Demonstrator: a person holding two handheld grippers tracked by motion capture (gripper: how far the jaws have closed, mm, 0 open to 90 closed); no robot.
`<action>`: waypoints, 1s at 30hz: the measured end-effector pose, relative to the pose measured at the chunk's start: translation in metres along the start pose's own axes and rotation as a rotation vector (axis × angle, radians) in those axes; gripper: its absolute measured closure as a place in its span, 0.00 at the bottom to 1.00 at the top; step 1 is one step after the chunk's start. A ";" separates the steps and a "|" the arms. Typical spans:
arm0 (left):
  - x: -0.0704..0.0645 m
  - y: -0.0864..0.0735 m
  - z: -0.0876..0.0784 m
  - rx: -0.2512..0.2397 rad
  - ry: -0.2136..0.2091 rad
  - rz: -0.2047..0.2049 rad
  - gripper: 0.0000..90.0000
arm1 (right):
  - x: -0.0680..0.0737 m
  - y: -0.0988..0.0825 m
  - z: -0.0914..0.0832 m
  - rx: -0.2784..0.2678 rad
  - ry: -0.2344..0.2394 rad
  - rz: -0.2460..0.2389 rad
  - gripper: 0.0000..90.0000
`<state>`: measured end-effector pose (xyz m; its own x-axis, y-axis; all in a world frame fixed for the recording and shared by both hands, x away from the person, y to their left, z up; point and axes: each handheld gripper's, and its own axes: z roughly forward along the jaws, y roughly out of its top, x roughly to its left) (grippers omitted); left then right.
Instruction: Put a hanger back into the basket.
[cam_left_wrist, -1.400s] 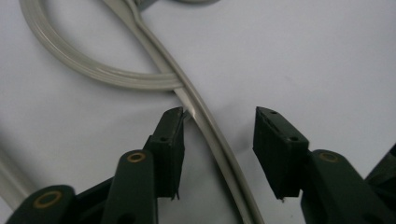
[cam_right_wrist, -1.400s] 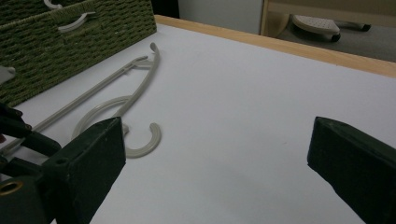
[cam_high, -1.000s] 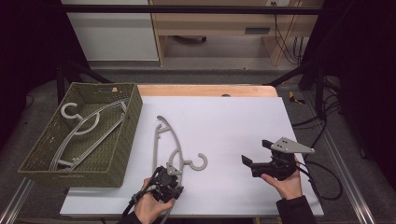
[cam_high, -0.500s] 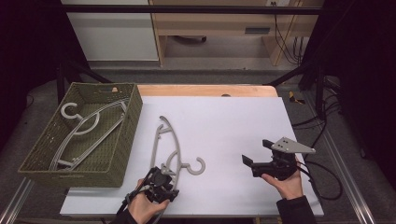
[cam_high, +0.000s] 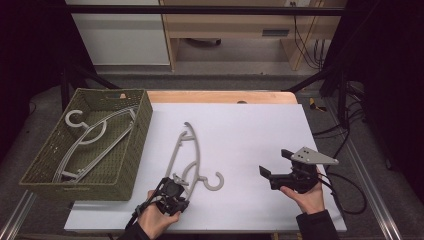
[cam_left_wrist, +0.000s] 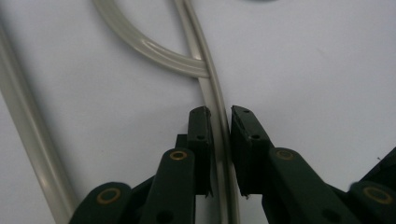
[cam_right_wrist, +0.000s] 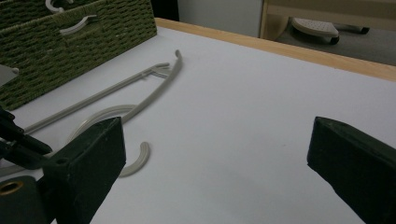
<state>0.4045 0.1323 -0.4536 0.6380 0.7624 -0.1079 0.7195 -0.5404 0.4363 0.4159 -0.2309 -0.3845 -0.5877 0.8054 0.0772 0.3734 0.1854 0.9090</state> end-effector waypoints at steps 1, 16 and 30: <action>0.001 0.000 0.000 0.000 -0.004 0.003 0.88 | 0.000 0.000 0.000 0.001 0.000 -0.001 0.05; -0.002 0.006 0.001 0.025 -0.003 0.068 0.83 | -0.001 0.000 -0.001 0.002 0.001 -0.002 0.05; -0.007 0.005 -0.001 0.021 0.018 0.088 0.91 | -0.001 0.000 -0.001 0.003 0.002 -0.003 0.05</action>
<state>0.4039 0.1244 -0.4499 0.6938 0.7182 -0.0539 0.6668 -0.6123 0.4248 0.4160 -0.2324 -0.3844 -0.5902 0.8037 0.0756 0.3739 0.1891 0.9080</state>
